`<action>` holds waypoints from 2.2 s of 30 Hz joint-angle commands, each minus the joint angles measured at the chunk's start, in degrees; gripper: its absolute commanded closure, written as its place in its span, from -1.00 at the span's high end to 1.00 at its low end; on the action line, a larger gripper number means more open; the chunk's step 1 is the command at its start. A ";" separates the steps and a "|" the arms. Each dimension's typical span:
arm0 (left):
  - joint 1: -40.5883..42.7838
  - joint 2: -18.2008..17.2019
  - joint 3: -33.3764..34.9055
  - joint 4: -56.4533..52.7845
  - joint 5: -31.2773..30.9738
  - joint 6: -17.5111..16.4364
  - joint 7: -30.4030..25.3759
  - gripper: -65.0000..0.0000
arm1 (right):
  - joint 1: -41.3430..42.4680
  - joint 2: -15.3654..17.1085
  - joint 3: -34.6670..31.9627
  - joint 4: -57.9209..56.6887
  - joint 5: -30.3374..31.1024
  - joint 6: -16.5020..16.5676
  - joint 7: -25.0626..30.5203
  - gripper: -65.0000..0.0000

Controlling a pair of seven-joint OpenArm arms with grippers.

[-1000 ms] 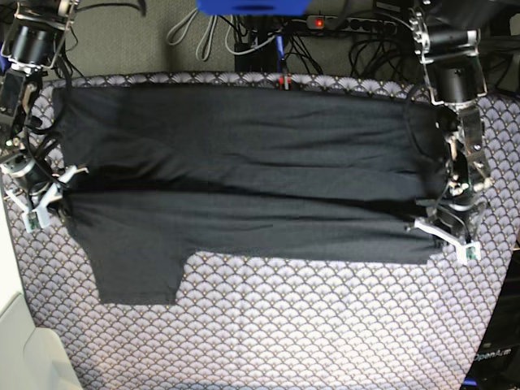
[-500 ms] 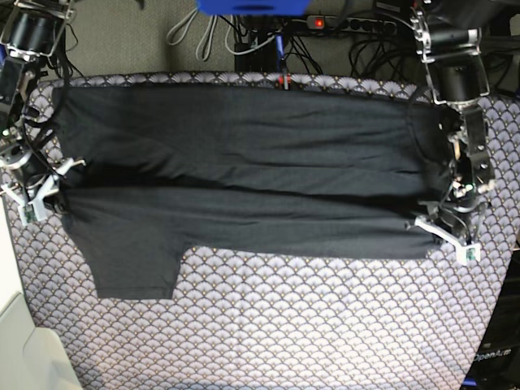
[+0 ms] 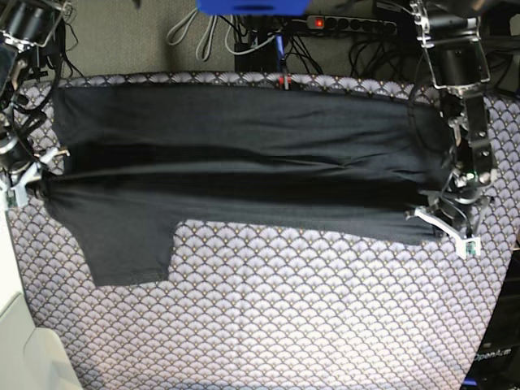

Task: Fold the T-shirt properly
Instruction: 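Lift the hem half with both grippers and fold it over toward the collar, then pull the folded edge toward the collar edge with both grippers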

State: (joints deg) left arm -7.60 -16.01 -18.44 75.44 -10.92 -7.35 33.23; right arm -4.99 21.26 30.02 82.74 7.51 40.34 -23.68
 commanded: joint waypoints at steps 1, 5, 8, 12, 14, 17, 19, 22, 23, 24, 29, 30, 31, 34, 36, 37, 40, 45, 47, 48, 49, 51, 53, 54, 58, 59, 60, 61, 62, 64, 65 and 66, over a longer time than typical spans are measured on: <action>-0.54 -0.91 -0.24 1.79 -0.12 0.19 -1.54 -0.98 | 0.64 1.29 0.62 1.08 0.45 -0.34 1.48 -1.00; 0.69 -0.91 -0.33 2.49 -0.12 0.19 -1.54 -0.98 | -1.29 0.50 0.62 1.08 0.45 -0.34 1.48 -1.00; 1.57 -1.62 -2.18 2.76 -0.12 0.19 -1.54 -0.98 | -1.47 0.15 0.62 1.08 0.45 -0.34 1.48 -1.00; 1.84 -1.97 -5.78 2.76 -0.12 0.19 -1.54 -0.98 | -1.56 -0.82 0.53 1.26 0.45 -0.34 1.48 -1.00; 1.84 -2.06 -7.19 2.76 -0.12 0.19 -1.45 -0.98 | -1.47 -1.17 0.53 2.49 0.45 -0.34 1.48 -1.00; 1.84 -2.14 -8.33 2.76 -0.12 0.19 -1.45 -0.98 | -1.47 -2.66 0.35 6.36 0.45 -0.34 1.40 -1.00; 1.84 -2.14 -8.16 2.76 -0.12 0.10 -1.45 -0.98 | -1.47 -3.19 0.27 9.08 0.45 -0.34 0.17 -1.00; 1.84 -1.88 -8.07 2.76 -0.12 0.10 -1.45 -0.98 | -1.47 -3.72 0.27 12.16 0.45 -0.34 -3.18 -1.00; 1.84 -1.79 -8.07 2.76 -0.12 0.10 -1.45 -0.98 | -1.38 -3.89 0.27 13.04 0.45 -0.34 -3.79 -1.00; 1.84 -1.70 -8.07 2.76 -0.12 0.10 -1.45 -0.98 | -1.38 -3.98 0.27 13.66 0.45 -0.34 -4.23 -1.00; 2.01 -1.62 -8.24 3.90 -0.20 0.10 -1.37 -0.98 | -1.64 -4.07 0.53 13.74 0.45 -0.34 -4.41 -1.00; 2.45 -1.62 -8.24 4.60 -0.20 0.10 -0.57 -0.98 | -2.26 -4.07 0.53 13.48 0.45 -0.34 -4.41 -1.00; 2.80 -1.62 -8.24 5.57 -0.20 0.10 0.74 -0.98 | -2.79 -4.07 0.53 13.66 0.45 -0.34 -4.41 -1.00; 3.07 -1.62 -8.33 8.56 -0.20 0.10 3.47 -0.98 | -4.02 -4.16 0.53 14.45 0.45 -0.34 -4.32 -1.00; 3.16 -1.62 -8.24 9.26 -0.20 0.10 4.35 -0.98 | -4.72 -4.24 0.53 14.71 0.45 -0.34 -4.32 -1.00; 3.24 -1.62 -8.16 9.44 -0.20 0.10 4.61 -0.98 | -4.98 -4.24 0.53 14.71 0.45 -0.34 -4.32 -1.00; 4.39 -1.53 -8.24 9.53 -0.20 0.10 4.70 -0.98 | -6.21 -4.24 0.53 14.71 0.45 -0.34 -4.14 -1.00; 5.53 -1.53 -8.24 9.53 -0.20 0.10 4.70 -0.98 | -7.97 -4.24 0.53 14.80 0.45 -0.34 -4.14 -1.00; 6.06 -1.53 -8.24 9.53 -0.20 0.10 4.61 -0.98 | -8.68 -4.24 0.53 14.80 0.45 -0.34 -4.05 -1.00; 6.14 -1.53 -8.24 9.53 -0.20 0.10 4.61 -0.98 | -8.85 -4.24 0.53 14.80 0.45 -0.34 -4.05 -1.00; 6.14 -1.53 -8.24 9.53 -0.20 0.10 4.61 -0.98 | -9.20 -4.24 0.53 14.80 0.45 -0.34 -4.05 -1.00; 6.23 -1.53 -8.24 9.53 -0.20 0.10 4.61 -0.98 | -9.82 -4.24 0.53 14.80 0.45 -0.34 -4.05 -1.00; 6.76 -1.53 -8.33 9.53 -0.20 0.10 4.70 -0.98 | -10.52 -4.16 0.53 15.06 0.45 -0.34 -4.05 -1.00; 7.29 -1.53 -8.33 9.53 -0.20 0.10 4.70 -0.98 | -11.05 -4.16 0.62 15.59 0.45 -0.34 -4.05 -1.00; 7.82 -1.53 -8.24 9.62 -0.20 0.10 4.70 -0.98 | -13.25 -4.33 0.62 18.49 0.45 -0.34 -4.05 -1.00; 7.90 -1.53 -8.24 9.62 -0.20 0.10 4.70 -0.98 | -13.69 -4.51 0.62 18.84 0.45 -0.34 -4.05 -1.00; 8.08 -1.53 -8.24 9.62 -0.20 0.10 4.70 -0.98 | -13.95 -4.86 0.62 18.93 0.45 -0.34 -4.05 -1.00; 8.69 -1.53 -8.33 9.62 -0.20 0.10 4.70 -0.98 | -13.95 -4.95 0.62 18.93 0.45 -0.34 -4.05 -1.00; 9.13 -1.53 -8.33 9.70 -0.20 0.10 4.70 -0.98 | -14.04 -5.04 0.62 18.93 0.45 -0.34 -4.05 -1.00; 9.75 -1.53 -8.33 10.76 -0.20 0.10 4.70 -0.98 | -14.21 -5.04 0.62 18.84 0.45 -0.34 -4.23 -1.00; 10.19 -1.53 -8.33 11.46 -0.20 0.10 4.70 -0.98 | -14.83 -5.04 0.62 18.84 0.45 -0.34 -4.05 -1.00; 10.63 -1.53 -8.33 12.25 -0.20 0.10 4.70 -0.98 | -15.27 -5.04 0.62 19.02 0.45 -0.34 -4.05 -1.00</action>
State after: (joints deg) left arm 4.08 -16.49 -26.37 86.15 -11.11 -7.51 39.53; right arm -20.08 15.40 30.11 100.66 7.57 40.29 -28.56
